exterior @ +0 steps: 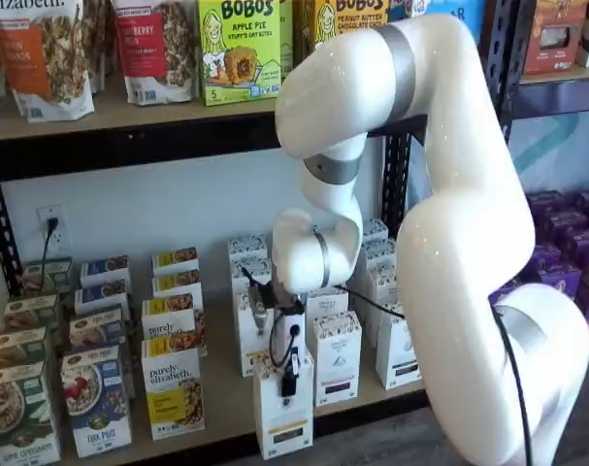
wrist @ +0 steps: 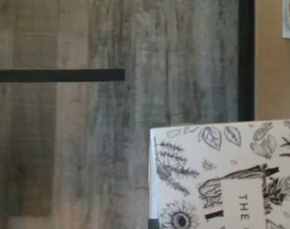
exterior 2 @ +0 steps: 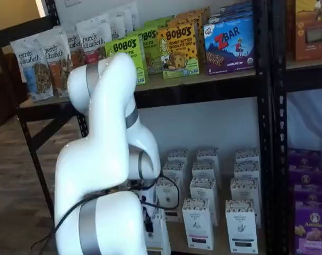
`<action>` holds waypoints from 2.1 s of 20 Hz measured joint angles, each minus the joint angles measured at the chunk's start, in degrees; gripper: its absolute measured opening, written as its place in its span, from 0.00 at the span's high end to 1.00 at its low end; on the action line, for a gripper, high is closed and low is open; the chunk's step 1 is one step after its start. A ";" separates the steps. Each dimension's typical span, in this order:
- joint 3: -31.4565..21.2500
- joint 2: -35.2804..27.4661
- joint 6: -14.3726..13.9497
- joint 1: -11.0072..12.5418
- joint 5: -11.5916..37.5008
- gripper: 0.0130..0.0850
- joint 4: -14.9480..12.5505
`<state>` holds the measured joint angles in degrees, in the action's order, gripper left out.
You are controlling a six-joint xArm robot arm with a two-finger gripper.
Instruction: Pick up the white box with a yellow strip in the middle, on the bottom shelf, the fourth box from the left
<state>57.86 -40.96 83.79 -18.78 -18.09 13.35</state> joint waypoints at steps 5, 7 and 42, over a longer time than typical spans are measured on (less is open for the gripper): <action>-5.70 4.19 0.91 -1.16 1.01 0.50 2.02; -7.87 6.13 2.73 -1.57 0.85 0.50 4.30; -27.26 43.33 -13.10 -2.14 -12.31 0.50 -10.84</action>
<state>30.60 2.38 70.69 -20.91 -30.39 2.51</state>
